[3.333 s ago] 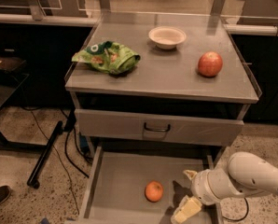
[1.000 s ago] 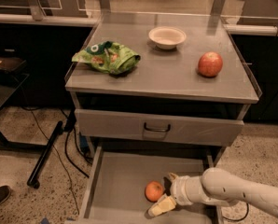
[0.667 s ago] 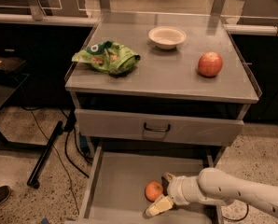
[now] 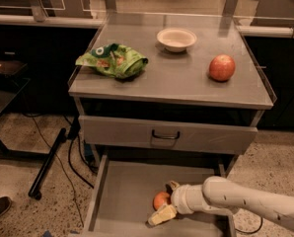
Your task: Pick orange from middle drawer and place on counter
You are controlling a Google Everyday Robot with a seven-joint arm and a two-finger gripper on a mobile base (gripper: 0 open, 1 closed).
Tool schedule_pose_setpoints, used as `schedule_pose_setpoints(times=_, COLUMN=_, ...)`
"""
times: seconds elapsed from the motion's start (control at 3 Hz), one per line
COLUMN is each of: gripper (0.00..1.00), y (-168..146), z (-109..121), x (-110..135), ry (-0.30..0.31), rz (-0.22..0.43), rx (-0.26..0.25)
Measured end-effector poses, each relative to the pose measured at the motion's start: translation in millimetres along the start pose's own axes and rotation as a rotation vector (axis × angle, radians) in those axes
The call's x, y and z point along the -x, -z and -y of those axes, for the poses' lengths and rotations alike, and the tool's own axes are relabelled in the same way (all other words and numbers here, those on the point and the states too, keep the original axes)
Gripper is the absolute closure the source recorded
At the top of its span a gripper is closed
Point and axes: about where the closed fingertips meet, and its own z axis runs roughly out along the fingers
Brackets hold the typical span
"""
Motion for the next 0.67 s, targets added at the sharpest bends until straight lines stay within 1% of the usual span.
schedule_pose_setpoints(times=0.33, gripper=0.0, y=-15, z=5, x=-4, ry=-0.018, rz=0.021, rx=0.003)
schedule_pose_setpoints(times=0.67, gripper=0.0, y=-29, z=8, x=-15, ry=-0.05, rz=0.03, rx=0.013)
